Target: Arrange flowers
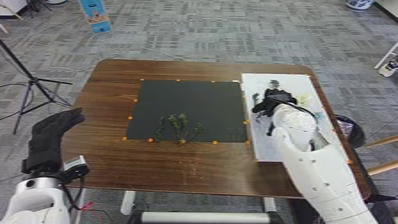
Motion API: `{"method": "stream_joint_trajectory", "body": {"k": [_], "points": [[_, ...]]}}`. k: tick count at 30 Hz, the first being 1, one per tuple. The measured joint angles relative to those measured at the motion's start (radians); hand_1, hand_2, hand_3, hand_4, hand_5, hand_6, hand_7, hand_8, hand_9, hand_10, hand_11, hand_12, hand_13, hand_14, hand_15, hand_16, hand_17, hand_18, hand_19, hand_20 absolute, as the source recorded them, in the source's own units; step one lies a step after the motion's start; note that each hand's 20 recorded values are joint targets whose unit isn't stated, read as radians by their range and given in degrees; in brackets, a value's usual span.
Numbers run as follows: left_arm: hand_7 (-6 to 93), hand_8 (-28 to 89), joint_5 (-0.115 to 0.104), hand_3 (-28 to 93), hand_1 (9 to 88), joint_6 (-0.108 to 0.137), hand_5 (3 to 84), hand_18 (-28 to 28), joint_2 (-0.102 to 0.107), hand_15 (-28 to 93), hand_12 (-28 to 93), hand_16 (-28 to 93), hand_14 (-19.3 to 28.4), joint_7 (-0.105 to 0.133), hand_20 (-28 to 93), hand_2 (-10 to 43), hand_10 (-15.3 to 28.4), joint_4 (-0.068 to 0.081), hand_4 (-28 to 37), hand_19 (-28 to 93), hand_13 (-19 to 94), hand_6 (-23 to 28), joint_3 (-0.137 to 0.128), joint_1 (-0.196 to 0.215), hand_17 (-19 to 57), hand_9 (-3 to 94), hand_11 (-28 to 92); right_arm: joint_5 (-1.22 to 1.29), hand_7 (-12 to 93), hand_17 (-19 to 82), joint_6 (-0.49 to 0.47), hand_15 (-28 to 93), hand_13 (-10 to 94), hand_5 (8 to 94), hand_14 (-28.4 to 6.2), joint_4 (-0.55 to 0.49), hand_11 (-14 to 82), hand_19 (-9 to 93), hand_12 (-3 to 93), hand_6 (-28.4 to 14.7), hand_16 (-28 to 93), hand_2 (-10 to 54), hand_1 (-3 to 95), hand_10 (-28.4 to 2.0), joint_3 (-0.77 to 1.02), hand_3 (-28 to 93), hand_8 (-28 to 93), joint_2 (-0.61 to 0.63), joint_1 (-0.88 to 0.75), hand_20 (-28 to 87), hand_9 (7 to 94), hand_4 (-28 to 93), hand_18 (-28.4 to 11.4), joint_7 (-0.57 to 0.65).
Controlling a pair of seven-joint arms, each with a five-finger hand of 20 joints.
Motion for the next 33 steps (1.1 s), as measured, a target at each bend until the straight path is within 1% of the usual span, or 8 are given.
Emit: {"method": "stream_joint_trajectory", "body": {"k": [1, 2, 4, 7, 14, 18, 25, 33], "points": [[20.6, -9, 0.001, 72, 24.8, 0.0, 50.7, 7.6, -0.001, 14, 15, 2, 13.1, -0.001, 15, 8.9, 12.1, 0.0, -28.2, 7, 36, 2.9, 0.0, 0.0, 5.1, 49.4, 26, -0.042, 45, 52, -0.007, 75, 85, 79.1, -9.8, 0.007, 47.7, 93, 31.6, 0.1, 46, -6.7, 36.2, -11.2, -0.003, 62, 5, -0.009, 0.005, 62, 91.8, -9, -26.9, -0.007], [20.6, -9, 0.002, 72, 24.9, 0.0, 50.7, 7.6, -0.002, 14, 15, 2, 13.1, -0.001, 15, 8.9, 12.1, 0.0, -28.2, 7, 36, 3.0, 0.0, 0.0, 5.1, 49.4, 26, -0.078, 42, 53, -0.015, 73, 86, 79.3, -8.6, 0.011, 46.9, 93, 31.2, 0.6, 47, -4.2, 40.0, -10.8, -0.006, 63, 18, -0.018, 0.009, 62, 92.5, -8, -26.4, -0.012], [20.6, -9, 0.003, 72, 24.9, 0.0, 50.7, 7.6, -0.004, 14, 15, 2, 13.1, -0.003, 15, 8.9, 12.1, -0.002, -28.2, 7, 36, 3.0, 0.0, 0.0, 5.1, 49.4, 26, -0.111, 40, 53, -0.027, 73, 86, 79.5, -8.2, 0.013, 46.0, 93, 31.4, 0.9, 47, -1.3, 42.5, -10.5, -0.012, 63, 24, -0.034, 0.014, 62, 92.9, -7, -26.0, -0.013], [20.7, -9, 0.004, 72, 25.1, 0.0, 50.5, 7.6, -0.006, 14, 15, 2, 13.1, -0.006, 15, 8.9, 12.1, -0.004, -28.2, 7, 36, 3.0, -0.001, 0.001, 5.1, 49.3, 26, -0.058, 38, 53, -0.036, 72, 85, 79.6, -8.5, 0.009, 44.0, 93, 31.8, 0.4, 48, 0.8, 44.6, -10.6, -0.021, 62, 24, -0.044, 0.016, 62, 92.5, -6, -25.8, 0.004], [20.6, -9, 0.004, 72, 25.4, 0.0, 50.6, 7.6, -0.008, 14, 15, 2, 13.2, -0.01, 15, 9.1, 12.1, -0.006, -28.1, 7, 36, 3.1, -0.002, 0.001, 5.1, 49.2, 26, 0.286, 37, 52, -0.039, 72, 85, 79.0, -8.5, -0.053, 43.9, 93, 31.9, 0.7, 48, 1.3, 45.8, -10.7, 0.002, 61, 28, -0.02, 0.003, 61, 92.7, -5, -25.9, 0.099], [20.5, -9, 0.004, 72, 25.4, 0.0, 50.6, 7.7, -0.008, 14, 15, 2, 13.2, -0.014, 15, 9.1, 12.2, -0.006, -27.9, 7, 36, 3.0, -0.002, 0.001, 5.1, 49.1, 26, 0.324, 37, 53, -0.016, 73, 86, 79.6, -8.5, -0.1, 44.7, 93, 31.9, 0.7, 47, 1.0, 44.7, -10.5, 0.009, 63, 29, 0.008, -0.033, 62, 93.1, -4, -25.9, 0.099], [20.4, -9, 0.004, 72, 25.4, -0.004, 50.6, 7.7, -0.004, 14, 15, 2, 13.1, -0.025, 15, 9.1, 12.3, -0.006, -27.8, 7, 36, 3.1, 0.0, -0.002, 5.1, 49.1, 26, 0.415, 37, 54, 0.118, 74, 87, 81.6, -8.8, -0.21, 46.8, 93, 30.6, 0.7, 47, 0.4, 43.1, -10.3, 0.036, 66, 28, 0.057, -0.092, 64, 93.7, -2, -26.0, 0.114], [20.1, -9, 0.004, 72, 25.2, -0.014, 50.4, 7.7, 0.003, 14, 15, 2, 13.2, -0.032, 15, 9.2, 12.2, -0.006, -27.8, 7, 36, 3.1, -0.007, 0.004, 5.0, 49.3, 26, 0.423, 37, 56, 0.134, 74, 88, 83.6, -8.7, -0.321, 49.8, 93, 28.1, 0.8, 46, -0.5, 41.9, -10.3, 0.044, 67, 27, 0.043, -0.108, 65, 93.7, 0, -26.0, 0.123]]}}
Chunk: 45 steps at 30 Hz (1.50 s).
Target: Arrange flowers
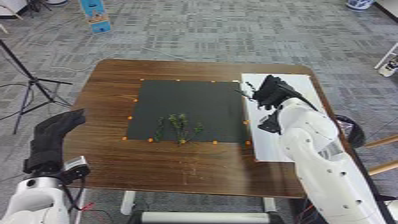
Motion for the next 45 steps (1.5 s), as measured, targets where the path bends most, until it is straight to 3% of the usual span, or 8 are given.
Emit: {"method": "stream_joint_trajectory", "body": {"k": [7, 18, 32, 35, 38, 45], "points": [[20.0, -9, 0.0, 72, 25.0, 0.0, 50.6, 7.7, 0.002, 14, 15, 2, 13.2, -0.005, 15, 9.2, 12.2, -0.013, -27.8, 7, 36, 3.0, -0.016, 0.022, 5.0, 49.3, 25, -0.028, 37, 58, -0.02, 74, 89, 84.6, -8.2, 0.002, 51.4, 93, 26.1, 0.6, 46, -0.5, 41.7, -10.3, -0.061, 67, 25, -0.077, 0.029, 65, 93.7, 2, -25.8, 0.018], [19.9, -9, 0.012, 72, 25.1, 0.0, 50.4, 7.6, 0.004, 14, 15, 2, 13.0, -0.011, 15, 9.2, 12.2, -0.021, -27.9, 7, 36, 3.1, -0.026, 0.034, 5.1, 49.1, 26, -0.131, 38, 58, -0.088, 73, 90, 84.8, -7.9, 0.141, 52.3, 93, 24.9, 0.6, 46, 0.0, 41.3, -10.2, -0.015, 67, 22, -0.279, 0.033, 65, 93.7, 3, -25.6, 0.04], [19.9, -9, 0.012, 72, 25.2, 0.0, 50.4, 7.6, 0.003, 14, 15, 2, 13.1, -0.01, 15, 8.9, 12.2, -0.032, -27.8, 7, 36, 3.3, -0.048, 0.064, 5.0, 48.9, 26, -0.109, 39, 59, -0.106, 73, 91, 85.4, -7.9, 0.12, 52.7, 93, 23.8, 0.7, 46, 0.9, 40.6, -10.1, -0.046, 67, 16, -0.266, -0.052, 65, 93.7, 3, -25.2, 0.101], [19.8, -8, 0.013, 72, 25.3, -0.001, 50.4, 7.6, 0.006, 14, 15, 2, 13.1, -0.011, 15, 8.9, 12.2, -0.032, -27.7, 7, 36, 3.4, -0.047, 0.062, 5.1, 48.8, 26, -0.103, 41, 59, -0.106, 72, 91, 85.5, -7.9, 0.119, 52.7, 93, 23.6, 0.6, 46, 1.3, 39.8, -10.0, -0.059, 67, 8, -0.265, -0.051, 65, 93.7, 3, -25.3, 0.101], [19.6, -8, 0.013, 72, 25.3, -0.002, 50.3, 7.7, 0.012, 14, 15, 2, 13.1, -0.012, 15, 8.8, 12.4, -0.032, -27.4, 7, 36, 3.4, -0.045, 0.058, 5.0, 48.6, 26, -0.1, 43, 59, -0.107, 72, 91, 86.1, -7.8, 0.119, 52.4, 93, 23.6, 0.5, 46, 3.4, 35.5, -10.0, -0.072, 67, -1, -0.264, -0.046, 65, 93.7, 3, -25.3, 0.101], [19.1, -8, 0.014, 72, 25.4, -0.005, 50.4, 7.6, 0.017, 14, 15, 2, 13.1, -0.013, 15, 8.4, 12.5, -0.032, -27.2, 7, 36, 3.6, -0.044, 0.055, 5.0, 48.4, 26, -0.062, 39, 57, -0.143, 70, 90, 86.2, -8.8, 0.112, 48.1, 93, 23.2, -0.5, 46, 8.4, 24.0, -10.8, -0.104, 65, -2, -0.258, -0.036, 63, 93.7, 0, -25.7, 0.101]]}}
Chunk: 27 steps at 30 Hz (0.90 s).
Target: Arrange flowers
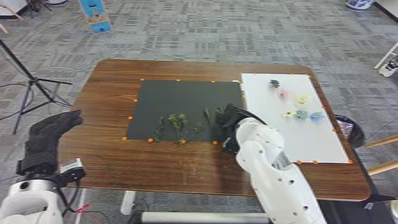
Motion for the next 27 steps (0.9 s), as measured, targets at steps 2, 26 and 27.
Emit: {"method": "stream_joint_trajectory", "body": {"k": [2, 26, 27], "points": [[19.0, -8, 0.0, 72, 25.4, 0.0, 50.4, 7.6, 0.0, 14, 15, 2, 13.2, 0.0, 15, 8.3, 12.4, 0.0, -27.1, 7, 36, 3.7, 0.0, 0.0, 5.0, 48.3, 26, 0.012, 38, 57, -0.015, 70, 90, 86.2, -9.0, -0.005, 47.8, 93, 23.4, -0.6, 46, 8.6, 23.2, -10.9, -0.005, 65, -2, 0.001, 0.001, 62, 93.7, 0, -25.8, -0.001], [18.2, -7, -0.001, 71, 26.5, -0.001, 50.5, 7.6, 0.0, 13, 16, 1, 13.2, 0.001, 15, 7.6, 12.2, 0.0, -26.7, 6, 35, 4.4, 0.0, -0.002, 5.2, 47.6, 26, 0.074, 21, 31, -0.007, 61, 66, 67.8, -18.4, -0.116, 20.8, 76, 25.2, -5.8, 41, 11.8, 25.5, -19.2, 0.047, 57, -3, 0.065, 0.031, 57, 76.1, -6, -28.4, -0.085], [18.2, -7, -0.001, 71, 26.7, -0.001, 50.4, 7.6, 0.0, 13, 16, 1, 13.1, 0.001, 15, 7.6, 12.1, 0.0, -26.7, 6, 35, 4.4, 0.001, -0.003, 5.2, 47.5, 26, 0.117, 21, 30, 0.017, 61, 65, 66.0, -18.7, -0.126, 18.9, 75, 24.5, -5.8, 41, 11.7, 25.5, -19.3, 0.051, 56, -3, 0.07, 0.033, 57, 75.0, -6, -28.3, -0.099]]}}
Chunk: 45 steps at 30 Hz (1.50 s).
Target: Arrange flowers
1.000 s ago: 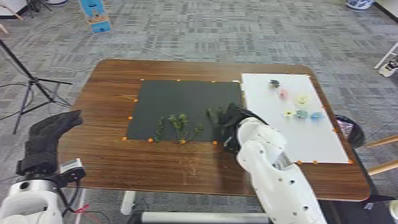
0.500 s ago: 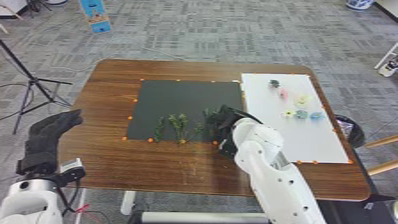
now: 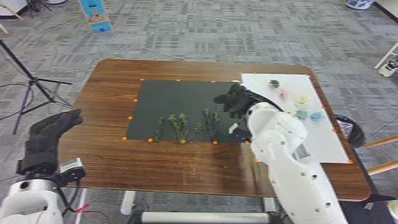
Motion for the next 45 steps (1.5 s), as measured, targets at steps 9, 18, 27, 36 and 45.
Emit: {"method": "stream_joint_trajectory", "body": {"k": [9, 18, 27, 36, 45], "points": [[18.1, -7, 0.007, 71, 26.9, -0.008, 50.0, 7.5, 0.0, 13, 15, 1, 13.0, -0.01, 15, 7.5, 12.1, 0.001, -26.5, 6, 35, 4.4, 0.026, -0.029, 5.2, 46.8, 26, 0.335, 11, 27, 0.028, 61, 62, 48.7, -20.4, -0.012, 7.6, 72, 16.6, -6.6, 39, 10.3, 20.0, -18.9, 0.039, 61, -4, -0.004, 0.012, 59, 61.6, -8, -28.3, -0.072], [18.1, -7, 0.006, 71, 27.0, -0.008, 49.6, 7.4, -0.003, 12, 15, 1, 12.8, -0.01, 15, 7.6, 12.2, 0.001, -26.0, 6, 35, 4.4, 0.021, -0.028, 5.2, 46.1, 26, 0.367, 13, 28, -0.141, 61, 63, 33.7, -20.7, 0.106, 5.6, 72, 11.1, -5.2, 38, 10.4, 18.2, -15.5, 0.047, 63, -5, -0.02, 0.022, 60, 50.8, -9, -28.4, -0.181], [18.1, -7, 0.006, 71, 27.2, -0.018, 49.8, 7.4, -0.003, 13, 15, 1, 12.9, -0.01, 15, 7.5, 12.5, 0.002, -25.8, 6, 35, 4.3, 0.023, -0.031, 5.2, 46.3, 26, 0.273, 14, 28, -0.182, 61, 63, 33.7, -20.6, 0.157, 5.8, 72, 10.1, -4.9, 37, 11.3, 17.8, -15.0, 0.023, 64, -6, -0.039, 0.032, 60, 49.6, -10, -28.4, -0.203], [18.1, -7, 0.006, 71, 26.8, -0.025, 50.0, 7.5, -0.005, 13, 15, 1, 13.0, -0.013, 15, 7.5, 12.4, 0.004, -25.7, 6, 35, 4.2, 0.022, -0.031, 5.1, 46.6, 26, 0.241, 13, 28, -0.188, 61, 63, 34.9, -20.7, 0.17, 5.9, 72, 9.9, -4.9, 37, 11.6, 17.7, -15.0, 0.033, 64, -6, -0.048, 0.022, 61, 49.7, -10, -28.4, -0.209], [18.4, -7, 0.006, 71, 26.6, -0.029, 50.0, 7.6, -0.005, 13, 15, 1, 12.9, -0.014, 15, 7.5, 12.3, 0.005, -25.8, 6, 35, 3.9, 0.023, -0.031, 4.9, 46.9, 26, 0.012, 13, 28, -0.227, 61, 63, 35.9, -20.6, 0.162, 6.0, 72, 9.9, -4.6, 37, 11.2, 16.7, -14.8, 0.005, 65, -6, -0.032, 0.014, 61, 49.8, -10, -28.4, -0.311]]}}
